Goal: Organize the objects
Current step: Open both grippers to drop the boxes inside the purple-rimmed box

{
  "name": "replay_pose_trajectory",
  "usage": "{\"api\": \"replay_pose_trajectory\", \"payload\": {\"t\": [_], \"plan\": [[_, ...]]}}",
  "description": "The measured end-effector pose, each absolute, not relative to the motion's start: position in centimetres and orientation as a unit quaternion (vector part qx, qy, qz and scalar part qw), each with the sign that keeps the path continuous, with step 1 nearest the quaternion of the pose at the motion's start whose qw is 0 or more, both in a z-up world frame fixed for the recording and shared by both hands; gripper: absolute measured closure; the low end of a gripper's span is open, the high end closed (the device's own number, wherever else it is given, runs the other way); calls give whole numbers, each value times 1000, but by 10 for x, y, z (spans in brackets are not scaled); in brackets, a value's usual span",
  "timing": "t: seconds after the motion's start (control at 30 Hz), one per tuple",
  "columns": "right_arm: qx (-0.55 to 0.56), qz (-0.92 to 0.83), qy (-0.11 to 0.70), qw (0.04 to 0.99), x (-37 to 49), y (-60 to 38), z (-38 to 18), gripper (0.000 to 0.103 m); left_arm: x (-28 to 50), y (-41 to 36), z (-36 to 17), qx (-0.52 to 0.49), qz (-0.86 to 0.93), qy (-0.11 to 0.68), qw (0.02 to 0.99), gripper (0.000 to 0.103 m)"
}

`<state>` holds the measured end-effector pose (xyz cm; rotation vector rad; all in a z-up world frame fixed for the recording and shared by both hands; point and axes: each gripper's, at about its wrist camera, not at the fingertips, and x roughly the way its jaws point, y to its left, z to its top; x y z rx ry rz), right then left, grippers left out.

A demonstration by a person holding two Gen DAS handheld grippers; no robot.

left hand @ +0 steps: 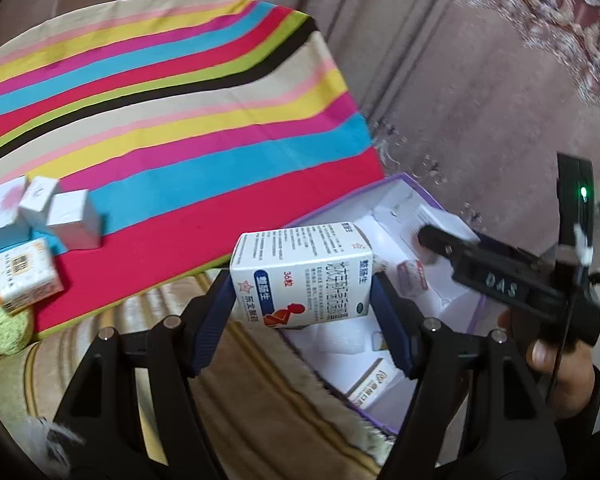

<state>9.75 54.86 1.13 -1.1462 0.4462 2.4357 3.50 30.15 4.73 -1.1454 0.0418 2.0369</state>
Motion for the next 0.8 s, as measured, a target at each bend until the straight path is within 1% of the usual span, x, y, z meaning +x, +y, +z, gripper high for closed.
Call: {"api": "replay_pose_trajectory", "payload": {"t": [0.27,0.33,0.37,0.43,0.8], "plan": [[-396,872,178,228,102,566,19,15,46,338,45,-452,780,42,432,31],[-394,871,179,232,104,570,20,15,46,348,44,-458,768,41,446,29],[-393,871,181,235,105,572,21,14,46,352,43,-461,764,39,450,24],[-388,870,187,240,107,577,22,12,46,353,43,-461,762,34,453,22],[-389,868,190,243,108,582,21,11,35,337,43,-467,770,-1,434,21]]}}
